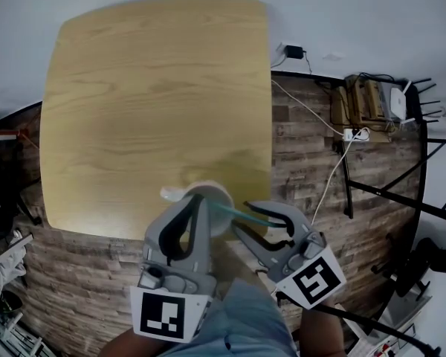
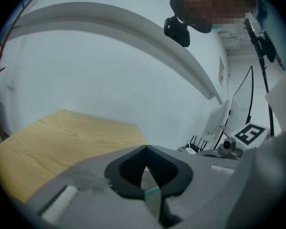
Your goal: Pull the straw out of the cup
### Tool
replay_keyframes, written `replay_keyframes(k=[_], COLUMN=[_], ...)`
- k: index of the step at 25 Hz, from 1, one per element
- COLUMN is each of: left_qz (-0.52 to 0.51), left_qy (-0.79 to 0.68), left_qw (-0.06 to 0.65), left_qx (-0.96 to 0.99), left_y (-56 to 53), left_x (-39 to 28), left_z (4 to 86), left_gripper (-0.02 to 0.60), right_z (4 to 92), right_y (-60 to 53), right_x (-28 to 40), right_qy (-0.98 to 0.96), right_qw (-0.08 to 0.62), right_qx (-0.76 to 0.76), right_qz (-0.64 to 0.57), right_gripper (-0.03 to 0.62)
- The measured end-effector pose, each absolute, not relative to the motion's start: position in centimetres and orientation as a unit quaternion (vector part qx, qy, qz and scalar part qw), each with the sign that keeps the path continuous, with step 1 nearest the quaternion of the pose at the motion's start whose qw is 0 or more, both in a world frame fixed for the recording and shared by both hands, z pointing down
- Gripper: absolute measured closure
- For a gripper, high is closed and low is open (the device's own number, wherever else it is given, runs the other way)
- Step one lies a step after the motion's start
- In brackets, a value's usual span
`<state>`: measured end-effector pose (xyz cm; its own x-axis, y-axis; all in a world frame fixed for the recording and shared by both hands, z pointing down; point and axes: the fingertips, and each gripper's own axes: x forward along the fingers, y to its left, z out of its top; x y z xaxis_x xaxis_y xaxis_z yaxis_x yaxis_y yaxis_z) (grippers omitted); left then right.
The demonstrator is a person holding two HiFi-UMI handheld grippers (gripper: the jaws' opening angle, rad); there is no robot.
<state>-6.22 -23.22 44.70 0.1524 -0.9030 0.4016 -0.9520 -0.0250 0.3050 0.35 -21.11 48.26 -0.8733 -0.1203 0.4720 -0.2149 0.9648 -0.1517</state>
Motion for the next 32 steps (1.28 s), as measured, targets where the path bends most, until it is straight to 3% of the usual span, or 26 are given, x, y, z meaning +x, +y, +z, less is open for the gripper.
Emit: replay_keyframes(k=[12, 32], left_qz=[0.054, 0.046], left_qy=[-0.646, -0.660], left_qw=[0.262, 0.198], left_qx=[0.715, 0.723], left_y=[-22.8, -20.4], left_x=[-6.2, -6.1], left_z=[45.3, 41.0], left_gripper=[0.574, 0.574], right_z=[49.4, 46.0], right_y=[-20.2, -19.1], right_x=[0.6, 1.6], right_qy=[-0.960, -0.965], right_qw=[0.238, 0.207], right_qx=[0.091, 0.132], right_qz=[0.113, 0.091], right_gripper=[0.543, 0.554])
